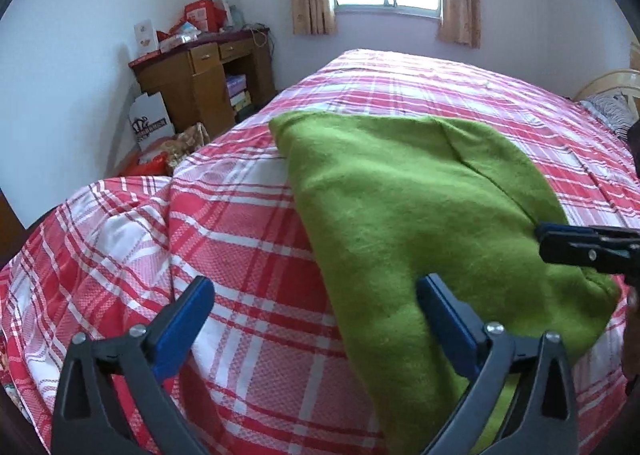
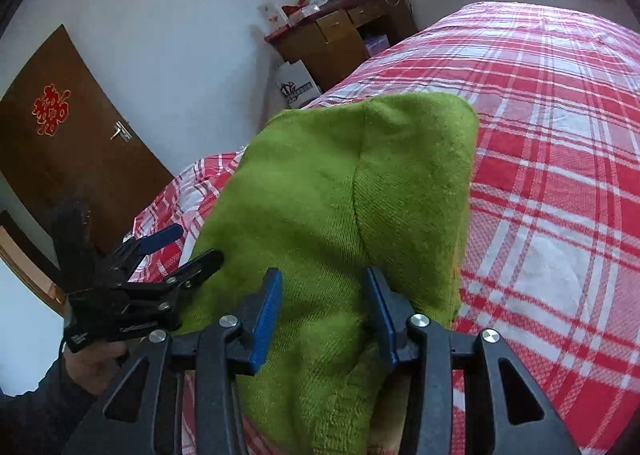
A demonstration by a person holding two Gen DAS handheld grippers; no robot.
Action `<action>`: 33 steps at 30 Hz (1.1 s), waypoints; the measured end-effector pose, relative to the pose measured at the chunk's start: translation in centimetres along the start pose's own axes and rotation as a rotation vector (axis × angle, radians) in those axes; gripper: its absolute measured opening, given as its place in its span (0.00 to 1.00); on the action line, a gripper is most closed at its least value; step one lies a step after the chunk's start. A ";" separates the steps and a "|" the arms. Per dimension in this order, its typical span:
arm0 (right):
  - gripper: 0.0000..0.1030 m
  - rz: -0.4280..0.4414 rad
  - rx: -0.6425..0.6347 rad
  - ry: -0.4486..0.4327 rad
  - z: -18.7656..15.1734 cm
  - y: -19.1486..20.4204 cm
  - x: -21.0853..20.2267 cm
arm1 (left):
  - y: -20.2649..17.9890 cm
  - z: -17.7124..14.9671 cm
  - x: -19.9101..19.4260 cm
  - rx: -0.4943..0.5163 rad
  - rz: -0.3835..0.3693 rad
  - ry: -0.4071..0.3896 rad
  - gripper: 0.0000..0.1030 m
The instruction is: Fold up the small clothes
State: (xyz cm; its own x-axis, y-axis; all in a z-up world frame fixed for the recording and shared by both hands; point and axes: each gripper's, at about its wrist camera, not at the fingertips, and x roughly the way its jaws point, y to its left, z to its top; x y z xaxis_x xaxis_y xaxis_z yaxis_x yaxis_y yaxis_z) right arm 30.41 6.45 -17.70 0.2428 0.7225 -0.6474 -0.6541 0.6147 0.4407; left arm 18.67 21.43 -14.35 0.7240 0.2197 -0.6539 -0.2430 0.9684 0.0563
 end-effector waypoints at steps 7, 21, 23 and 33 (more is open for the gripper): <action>0.52 -0.145 -0.070 -0.098 -1.0 4.8 -4.2 | 0.4 0.3 -4.1 -0.039 0.010 -0.013 1.00; 0.63 -0.316 -0.167 -0.369 -2.3 12.3 -13.7 | 2.2 3.1 -13.8 -0.069 -0.019 -0.256 1.00; 0.63 -0.316 -0.167 -0.377 -2.3 12.5 -14.0 | 2.4 3.4 -14.3 -0.075 -0.026 -0.268 1.00; 0.63 -0.299 -0.173 -0.403 -2.5 13.2 -15.1 | 2.4 3.1 -14.6 -0.084 -0.025 -0.282 1.00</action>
State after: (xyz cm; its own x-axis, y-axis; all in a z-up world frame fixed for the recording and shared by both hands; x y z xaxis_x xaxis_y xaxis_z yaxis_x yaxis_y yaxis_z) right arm 16.38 2.87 -3.65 0.6706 0.6089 -0.4236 -0.6146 0.7759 0.1423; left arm 9.50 20.86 -2.35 0.8782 0.2315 -0.4186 -0.2669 0.9633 -0.0271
